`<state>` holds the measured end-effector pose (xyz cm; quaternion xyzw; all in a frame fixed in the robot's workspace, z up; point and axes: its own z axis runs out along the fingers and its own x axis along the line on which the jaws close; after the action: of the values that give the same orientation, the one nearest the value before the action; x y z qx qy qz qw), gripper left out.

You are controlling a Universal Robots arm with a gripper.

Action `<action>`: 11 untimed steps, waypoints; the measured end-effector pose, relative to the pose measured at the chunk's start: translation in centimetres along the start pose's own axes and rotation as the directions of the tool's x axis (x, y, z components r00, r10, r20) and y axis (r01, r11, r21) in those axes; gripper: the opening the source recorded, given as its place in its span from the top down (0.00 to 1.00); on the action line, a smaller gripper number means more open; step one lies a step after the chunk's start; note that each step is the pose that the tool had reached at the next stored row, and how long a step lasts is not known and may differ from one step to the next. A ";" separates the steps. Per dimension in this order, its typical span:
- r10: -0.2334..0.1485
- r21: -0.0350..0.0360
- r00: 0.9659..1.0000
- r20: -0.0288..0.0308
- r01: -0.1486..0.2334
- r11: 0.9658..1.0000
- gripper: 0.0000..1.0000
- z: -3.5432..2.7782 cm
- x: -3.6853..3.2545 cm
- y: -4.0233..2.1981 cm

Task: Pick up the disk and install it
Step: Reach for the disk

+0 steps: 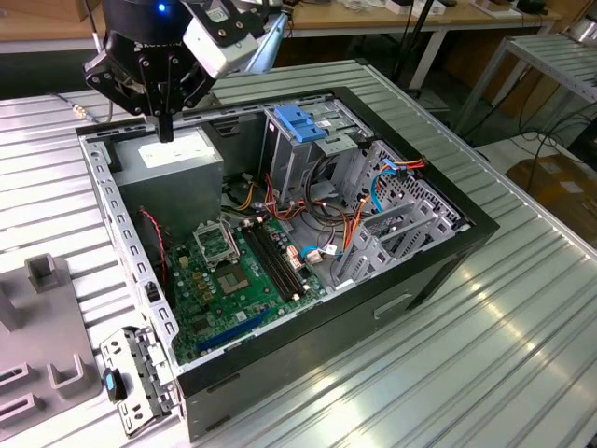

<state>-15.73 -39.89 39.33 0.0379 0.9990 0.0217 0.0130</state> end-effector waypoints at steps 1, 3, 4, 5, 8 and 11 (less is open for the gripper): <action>0.000 0.000 1.000 0.000 0.000 1.000 0.89 0.00 0.04 0.00; 0.000 0.000 1.000 0.000 0.000 1.000 0.89 0.00 0.17 -0.02; 0.000 0.000 1.000 0.000 0.000 1.000 0.89 -0.01 0.23 -0.02; 0.000 0.000 1.000 0.000 0.000 1.000 0.89 -0.01 0.28 -0.02; 0.000 0.000 1.000 0.000 0.000 1.000 0.89 -0.01 0.51 -0.04; 0.000 0.000 1.000 0.000 0.000 1.000 0.89 -0.02 0.70 -0.05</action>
<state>-16.43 -39.89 39.33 0.0379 0.9990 0.0217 0.0130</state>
